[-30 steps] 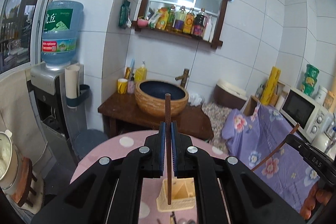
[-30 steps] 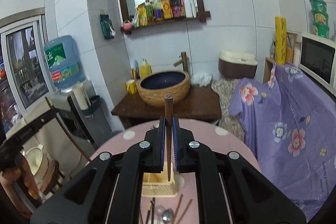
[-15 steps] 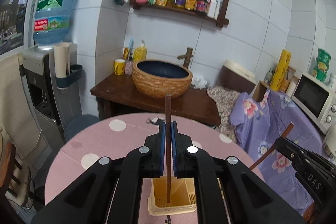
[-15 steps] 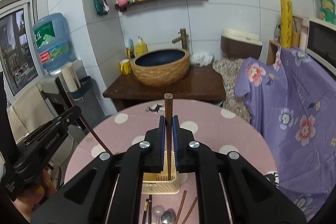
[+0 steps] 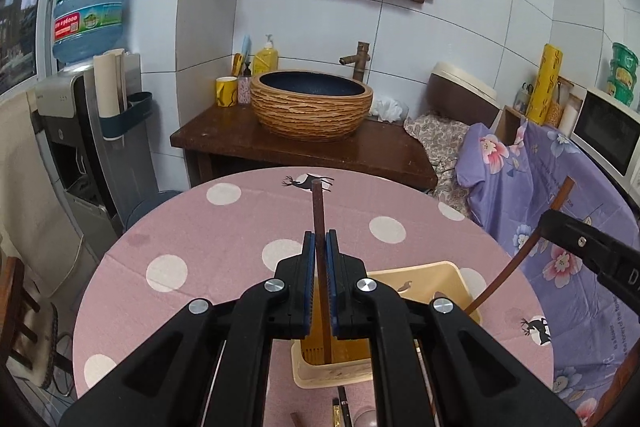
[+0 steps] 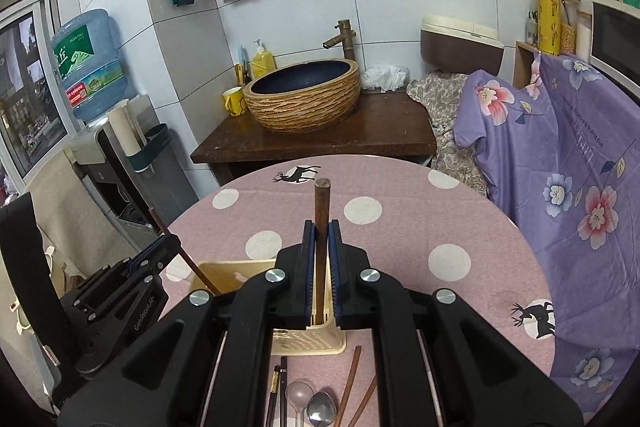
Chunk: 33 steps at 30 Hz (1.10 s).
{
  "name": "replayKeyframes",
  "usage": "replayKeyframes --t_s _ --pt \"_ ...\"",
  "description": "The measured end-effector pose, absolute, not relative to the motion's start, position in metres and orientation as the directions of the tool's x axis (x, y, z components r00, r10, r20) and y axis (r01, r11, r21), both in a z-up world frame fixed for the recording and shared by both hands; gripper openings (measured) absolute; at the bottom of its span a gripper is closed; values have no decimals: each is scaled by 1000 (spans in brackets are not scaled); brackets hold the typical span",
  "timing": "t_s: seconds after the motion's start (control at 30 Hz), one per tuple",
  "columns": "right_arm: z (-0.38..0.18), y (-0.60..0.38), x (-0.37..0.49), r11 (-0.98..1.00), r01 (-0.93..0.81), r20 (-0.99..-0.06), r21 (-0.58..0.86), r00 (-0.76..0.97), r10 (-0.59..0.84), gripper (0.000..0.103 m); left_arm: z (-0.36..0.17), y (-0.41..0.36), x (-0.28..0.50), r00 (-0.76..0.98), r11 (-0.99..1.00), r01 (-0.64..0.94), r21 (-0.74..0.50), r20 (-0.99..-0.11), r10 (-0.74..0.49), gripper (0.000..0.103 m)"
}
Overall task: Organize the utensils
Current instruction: 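Open the left tool releasing its chopstick while the right tool releases its own, then move both tools back down to the remaining utensils beside the holder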
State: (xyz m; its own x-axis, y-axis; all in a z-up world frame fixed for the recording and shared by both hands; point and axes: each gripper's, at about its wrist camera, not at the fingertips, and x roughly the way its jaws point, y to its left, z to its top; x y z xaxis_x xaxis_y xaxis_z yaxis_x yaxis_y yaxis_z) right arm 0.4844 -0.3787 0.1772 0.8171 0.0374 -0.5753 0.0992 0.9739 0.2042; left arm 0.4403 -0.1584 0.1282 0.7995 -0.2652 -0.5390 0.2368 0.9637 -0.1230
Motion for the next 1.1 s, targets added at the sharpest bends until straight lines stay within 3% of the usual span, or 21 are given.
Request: replayKeyframes --t_s 0.1,0.13,0.17,0.2,0.23,0.27,0.3,0.43,0.5,0.6,0.93,1.03,1.1 --pt "176 -381 483 970 94 -565 226 823 52 8 131 -157 438 791 958 244 -148 -541 -285 7" --pt "175 -381 482 969 89 -566 232 822 59 13 133 -156 435 793 957 250 -147 -536 -289 8" --pt "174 -381 480 968 84 -564 235 823 65 28 134 -156 433 796 957 254 -144 -530 -291 12" --pt "174 -381 478 968 85 -557 235 828 63 39 135 -156 430 803 957 255 -141 -520 -291 26" --pt "175 -381 474 969 88 -545 232 837 54 61 137 -153 425 811 956 256 -141 -507 -292 35" --pt "176 -380 468 970 91 -525 227 850 43 64 137 -151 421 818 956 256 -144 -494 -293 56" --pt "176 -380 464 972 91 -515 218 856 36 64 137 -148 416 829 956 252 -148 -476 -293 64" --pt "172 -378 445 977 82 -490 196 871 25 64 136 -137 394 836 954 262 -145 -460 -299 69" --pt "168 -378 432 977 84 -482 194 876 21 64 133 -130 379 840 951 273 -147 -445 -310 80" --pt "156 -375 414 982 85 -479 166 878 5 70 123 -123 361 847 954 273 -127 -438 -301 88" --pt "64 -376 381 992 90 -624 90 782 -14 72 36 -87 344 743 969 219 -109 -625 -239 91" --pt "40 -385 382 989 114 -676 92 736 -22 72 14 -73 345 699 972 196 -127 -677 -229 82" --pt "26 -390 385 987 127 -705 100 709 -20 72 6 -69 345 680 973 197 -122 -698 -225 69"
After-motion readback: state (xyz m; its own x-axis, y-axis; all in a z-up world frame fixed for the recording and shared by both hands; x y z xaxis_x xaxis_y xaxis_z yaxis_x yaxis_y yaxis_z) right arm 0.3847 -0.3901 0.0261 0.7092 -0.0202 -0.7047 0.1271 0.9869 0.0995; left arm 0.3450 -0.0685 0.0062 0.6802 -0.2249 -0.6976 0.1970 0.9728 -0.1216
